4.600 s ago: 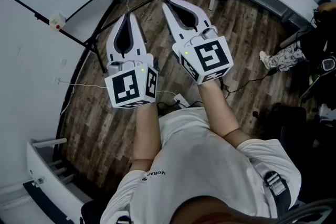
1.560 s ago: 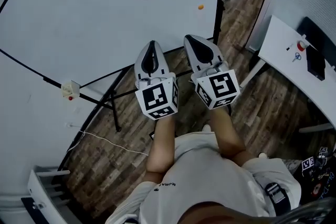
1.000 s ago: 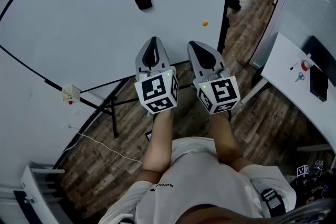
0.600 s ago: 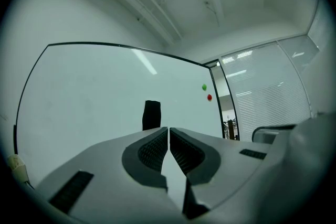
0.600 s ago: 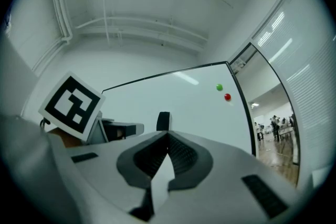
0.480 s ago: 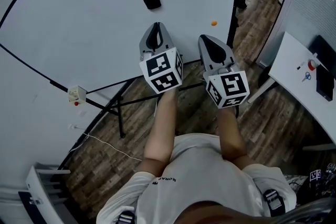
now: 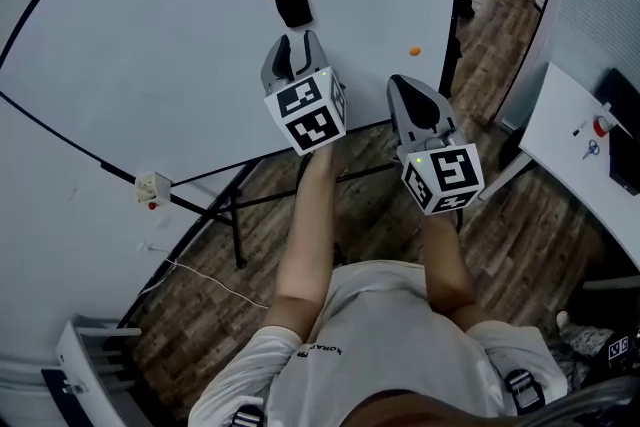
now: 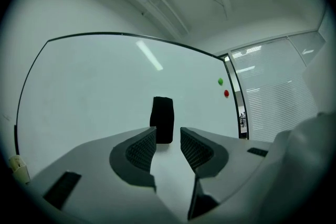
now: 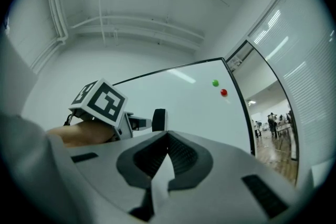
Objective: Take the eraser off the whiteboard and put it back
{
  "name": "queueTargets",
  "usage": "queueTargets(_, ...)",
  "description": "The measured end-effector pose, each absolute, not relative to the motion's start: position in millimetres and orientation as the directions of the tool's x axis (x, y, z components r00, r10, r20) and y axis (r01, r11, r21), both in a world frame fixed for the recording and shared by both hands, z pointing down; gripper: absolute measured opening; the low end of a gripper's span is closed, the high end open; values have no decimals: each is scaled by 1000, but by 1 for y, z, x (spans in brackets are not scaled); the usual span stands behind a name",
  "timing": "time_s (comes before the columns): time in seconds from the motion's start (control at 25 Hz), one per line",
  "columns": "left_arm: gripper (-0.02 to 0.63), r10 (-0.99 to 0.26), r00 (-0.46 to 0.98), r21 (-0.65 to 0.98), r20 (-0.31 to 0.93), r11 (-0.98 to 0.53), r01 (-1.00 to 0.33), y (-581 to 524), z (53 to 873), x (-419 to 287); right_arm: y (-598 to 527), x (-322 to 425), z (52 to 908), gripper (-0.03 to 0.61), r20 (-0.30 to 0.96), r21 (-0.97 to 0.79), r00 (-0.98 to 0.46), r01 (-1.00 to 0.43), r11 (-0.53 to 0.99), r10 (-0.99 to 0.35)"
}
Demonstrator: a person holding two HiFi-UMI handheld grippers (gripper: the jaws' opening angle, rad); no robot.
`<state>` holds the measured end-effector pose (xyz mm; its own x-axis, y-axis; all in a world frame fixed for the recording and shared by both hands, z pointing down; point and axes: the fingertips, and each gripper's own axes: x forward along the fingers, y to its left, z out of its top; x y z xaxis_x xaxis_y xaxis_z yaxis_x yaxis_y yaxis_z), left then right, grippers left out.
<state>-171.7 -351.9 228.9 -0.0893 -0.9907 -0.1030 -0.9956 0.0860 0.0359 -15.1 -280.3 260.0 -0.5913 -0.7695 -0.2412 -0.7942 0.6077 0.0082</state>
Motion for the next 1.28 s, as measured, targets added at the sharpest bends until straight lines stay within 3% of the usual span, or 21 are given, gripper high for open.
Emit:
queueTargets(0.12, 163, -988, -124, 2, -90, 124, -992, -361, 227, -175, -284, -14, 265, 12, -236, -2, -590, -794, 608, -772)
queueTargets(0.2, 236, -988, -130, -22, -83, 133, -991, -369, 228, -174, -286, -11, 263, 12, -242, -3, -585, -797, 604, -774)
queueTargets(0.44, 284, -982, -168, -3, -91, 168, -986, -385, 222, -178, -289, 0, 255, 12, -267, -9, -564, -810, 587, -782)
queueTargets(1.28, 291, -968, -247, -14, -36, 248, -969, -435, 213, -195, -298, 9, 261, 12, -267, -44, -556, -809, 587, -787)
